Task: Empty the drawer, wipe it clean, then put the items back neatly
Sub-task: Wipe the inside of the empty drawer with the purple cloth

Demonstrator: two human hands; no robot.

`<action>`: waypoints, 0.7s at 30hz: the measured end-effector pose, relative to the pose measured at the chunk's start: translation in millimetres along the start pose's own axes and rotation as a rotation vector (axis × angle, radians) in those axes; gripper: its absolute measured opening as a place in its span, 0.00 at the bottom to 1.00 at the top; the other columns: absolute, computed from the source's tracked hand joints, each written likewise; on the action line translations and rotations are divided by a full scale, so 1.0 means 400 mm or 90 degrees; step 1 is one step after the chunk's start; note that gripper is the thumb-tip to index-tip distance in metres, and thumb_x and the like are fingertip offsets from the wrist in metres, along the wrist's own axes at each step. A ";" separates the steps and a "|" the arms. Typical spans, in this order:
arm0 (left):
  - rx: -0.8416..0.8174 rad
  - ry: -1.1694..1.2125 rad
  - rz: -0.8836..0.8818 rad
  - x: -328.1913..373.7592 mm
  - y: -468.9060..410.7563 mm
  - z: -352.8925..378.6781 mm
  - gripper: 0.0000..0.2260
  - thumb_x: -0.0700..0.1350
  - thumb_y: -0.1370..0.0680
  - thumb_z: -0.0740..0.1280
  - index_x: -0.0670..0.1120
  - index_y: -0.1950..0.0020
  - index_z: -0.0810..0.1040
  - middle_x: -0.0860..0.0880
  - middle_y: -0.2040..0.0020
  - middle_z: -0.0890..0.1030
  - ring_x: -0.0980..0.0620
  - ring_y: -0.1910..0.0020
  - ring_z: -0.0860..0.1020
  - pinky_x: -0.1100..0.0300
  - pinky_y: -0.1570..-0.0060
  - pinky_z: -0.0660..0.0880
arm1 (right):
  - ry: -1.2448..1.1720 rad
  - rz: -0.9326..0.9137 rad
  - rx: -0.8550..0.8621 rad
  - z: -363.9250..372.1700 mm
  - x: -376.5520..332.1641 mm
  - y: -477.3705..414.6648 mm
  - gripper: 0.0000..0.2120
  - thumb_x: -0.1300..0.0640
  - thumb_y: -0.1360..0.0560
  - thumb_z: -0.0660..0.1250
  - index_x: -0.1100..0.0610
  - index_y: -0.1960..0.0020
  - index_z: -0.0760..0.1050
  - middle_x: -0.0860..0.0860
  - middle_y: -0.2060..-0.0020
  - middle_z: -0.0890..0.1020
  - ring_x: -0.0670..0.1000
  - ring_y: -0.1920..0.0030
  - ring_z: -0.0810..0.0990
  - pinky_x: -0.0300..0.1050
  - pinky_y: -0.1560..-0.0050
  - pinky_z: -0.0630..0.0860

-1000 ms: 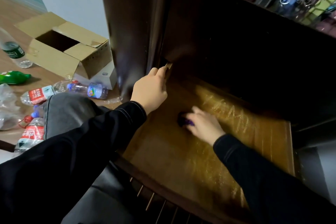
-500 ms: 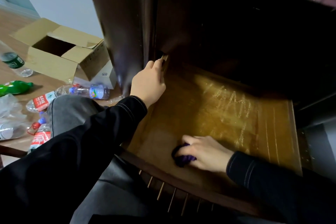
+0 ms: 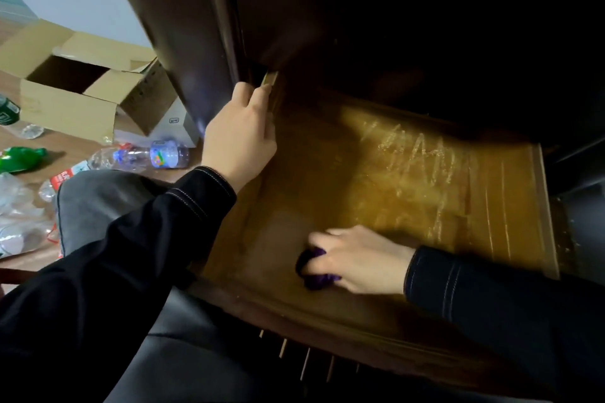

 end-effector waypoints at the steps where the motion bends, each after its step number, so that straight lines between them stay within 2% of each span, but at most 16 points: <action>1: -0.001 -0.001 0.001 0.000 -0.001 -0.001 0.21 0.41 0.22 0.62 0.42 0.29 0.71 0.41 0.44 0.73 0.36 0.59 0.77 0.53 0.67 0.64 | 0.005 -0.014 -0.011 -0.001 0.007 0.000 0.16 0.56 0.24 0.72 0.46 0.38 0.77 0.51 0.48 0.74 0.51 0.54 0.77 0.42 0.69 0.67; 4: -0.002 0.007 0.005 0.001 -0.002 -0.003 0.21 0.39 0.22 0.61 0.42 0.28 0.70 0.40 0.43 0.72 0.36 0.57 0.77 0.51 0.66 0.67 | 0.014 0.059 0.050 -0.041 0.067 -0.039 0.15 0.51 0.22 0.70 0.44 0.36 0.76 0.51 0.46 0.75 0.51 0.51 0.78 0.41 0.65 0.70; 6: 0.000 0.014 0.010 0.001 0.000 -0.006 0.21 0.39 0.21 0.61 0.42 0.27 0.70 0.40 0.43 0.73 0.36 0.57 0.77 0.50 0.65 0.70 | 0.026 0.150 0.103 -0.071 0.109 -0.061 0.17 0.49 0.21 0.68 0.43 0.32 0.75 0.52 0.40 0.75 0.54 0.46 0.79 0.42 0.60 0.73; 8: 0.005 0.020 0.008 0.002 0.002 -0.008 0.21 0.39 0.20 0.61 0.42 0.27 0.70 0.40 0.43 0.73 0.36 0.58 0.77 0.50 0.65 0.70 | 0.031 0.190 0.111 -0.080 0.111 -0.064 0.18 0.51 0.20 0.67 0.43 0.31 0.74 0.53 0.36 0.74 0.56 0.44 0.79 0.46 0.54 0.77; 9: 0.005 0.022 0.007 0.001 0.002 -0.009 0.20 0.39 0.20 0.61 0.42 0.27 0.70 0.40 0.43 0.73 0.36 0.57 0.77 0.50 0.65 0.70 | 0.032 0.173 0.101 -0.073 0.094 -0.057 0.17 0.52 0.20 0.68 0.44 0.33 0.75 0.54 0.37 0.74 0.56 0.45 0.79 0.46 0.53 0.78; 12: 0.001 0.028 0.004 0.001 0.001 -0.010 0.20 0.39 0.20 0.61 0.42 0.27 0.70 0.40 0.43 0.73 0.37 0.58 0.77 0.52 0.64 0.69 | 0.003 0.055 0.026 -0.020 0.011 -0.005 0.12 0.61 0.22 0.68 0.51 0.40 0.79 0.53 0.45 0.75 0.53 0.53 0.77 0.44 0.65 0.75; 15: 0.002 0.032 -0.004 0.002 0.002 -0.008 0.20 0.39 0.20 0.61 0.42 0.27 0.70 0.41 0.44 0.73 0.39 0.59 0.76 0.53 0.64 0.67 | -0.010 -0.042 -0.047 0.023 -0.047 0.050 0.21 0.69 0.25 0.64 0.51 0.36 0.78 0.54 0.47 0.73 0.53 0.55 0.73 0.48 0.70 0.69; 16: 0.003 0.033 -0.005 0.001 0.002 -0.008 0.20 0.39 0.20 0.61 0.42 0.27 0.70 0.41 0.44 0.73 0.39 0.59 0.76 0.54 0.64 0.67 | -0.011 -0.040 -0.048 0.022 -0.043 0.053 0.23 0.69 0.24 0.64 0.50 0.34 0.77 0.53 0.47 0.72 0.54 0.54 0.74 0.48 0.69 0.67; 18: 0.005 0.032 -0.006 0.002 0.003 -0.009 0.20 0.39 0.20 0.61 0.43 0.27 0.70 0.41 0.44 0.73 0.39 0.59 0.76 0.53 0.65 0.67 | -0.007 -0.010 -0.022 -0.003 -0.013 0.029 0.20 0.64 0.23 0.66 0.48 0.34 0.77 0.52 0.46 0.73 0.53 0.52 0.75 0.45 0.68 0.67; 21: 0.002 0.033 -0.009 0.002 0.004 -0.011 0.20 0.40 0.21 0.61 0.43 0.27 0.70 0.41 0.44 0.73 0.39 0.58 0.77 0.52 0.65 0.68 | 0.013 0.099 0.060 -0.060 0.063 -0.037 0.16 0.54 0.21 0.68 0.47 0.34 0.77 0.52 0.44 0.75 0.52 0.49 0.78 0.41 0.63 0.71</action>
Point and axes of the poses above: each hand's wrist, its own y-axis away from the middle knuckle, its own z-axis out of the palm, x = y × z, the point moved 2 cm from there along -y, towards the middle knuckle
